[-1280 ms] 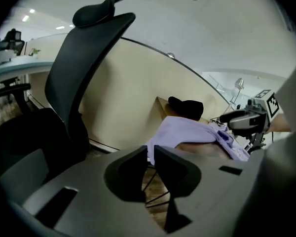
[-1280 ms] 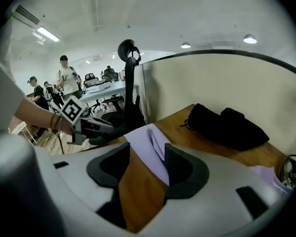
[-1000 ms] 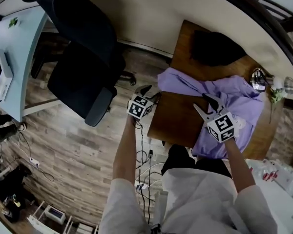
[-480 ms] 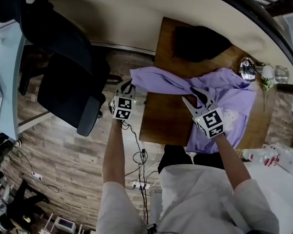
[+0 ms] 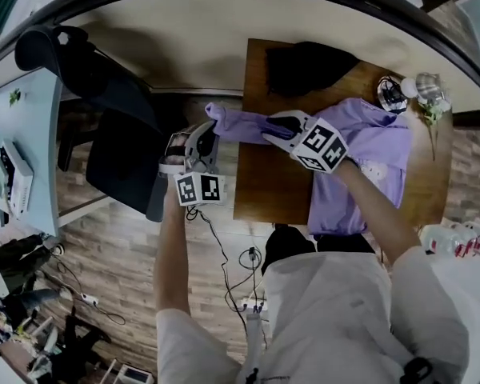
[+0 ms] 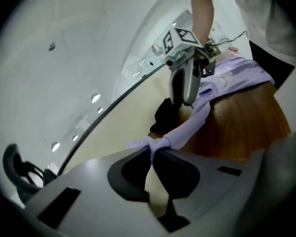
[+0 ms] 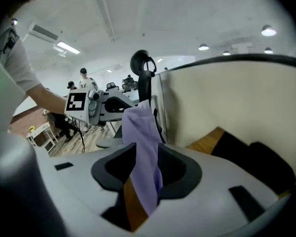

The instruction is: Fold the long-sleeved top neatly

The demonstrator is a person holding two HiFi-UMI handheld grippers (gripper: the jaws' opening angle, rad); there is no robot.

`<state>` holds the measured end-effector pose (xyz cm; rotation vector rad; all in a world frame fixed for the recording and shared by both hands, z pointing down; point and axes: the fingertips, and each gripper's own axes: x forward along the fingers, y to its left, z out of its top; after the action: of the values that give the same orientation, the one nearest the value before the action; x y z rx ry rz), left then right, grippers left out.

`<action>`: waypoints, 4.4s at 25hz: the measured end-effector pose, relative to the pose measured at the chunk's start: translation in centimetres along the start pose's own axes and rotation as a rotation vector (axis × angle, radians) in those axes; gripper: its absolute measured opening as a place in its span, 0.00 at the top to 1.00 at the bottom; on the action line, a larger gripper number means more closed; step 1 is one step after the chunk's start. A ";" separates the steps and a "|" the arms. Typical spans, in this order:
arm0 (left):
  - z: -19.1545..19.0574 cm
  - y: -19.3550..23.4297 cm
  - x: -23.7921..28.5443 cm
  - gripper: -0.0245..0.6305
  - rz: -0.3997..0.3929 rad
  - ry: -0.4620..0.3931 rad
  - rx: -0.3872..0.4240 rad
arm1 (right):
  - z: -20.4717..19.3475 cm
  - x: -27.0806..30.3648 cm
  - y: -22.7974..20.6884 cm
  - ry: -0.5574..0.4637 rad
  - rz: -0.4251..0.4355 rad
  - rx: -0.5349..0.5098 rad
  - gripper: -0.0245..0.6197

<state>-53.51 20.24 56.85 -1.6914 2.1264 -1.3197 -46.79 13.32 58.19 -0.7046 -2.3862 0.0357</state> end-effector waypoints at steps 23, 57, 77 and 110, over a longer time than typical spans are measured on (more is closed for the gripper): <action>11.9 2.7 -4.9 0.91 0.164 -0.118 -0.433 | 12.1 -12.2 2.0 -0.141 -0.138 -0.173 0.88; 28.3 -17.2 9.0 0.91 -0.059 0.034 -0.852 | -29.1 -42.5 -13.7 -0.404 -0.598 0.850 0.82; 23.9 -22.5 19.2 0.91 0.009 0.327 -0.843 | -28.2 -34.1 -19.9 -0.133 -0.683 0.409 0.96; 18.0 -27.7 0.6 0.91 -0.143 0.145 -0.876 | -41.5 -44.1 4.9 -0.178 -0.845 0.710 0.95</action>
<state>-23.14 10.03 64.92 -2.0803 2.9785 -0.5273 8.77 -10.48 64.78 0.6558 -2.3996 0.5642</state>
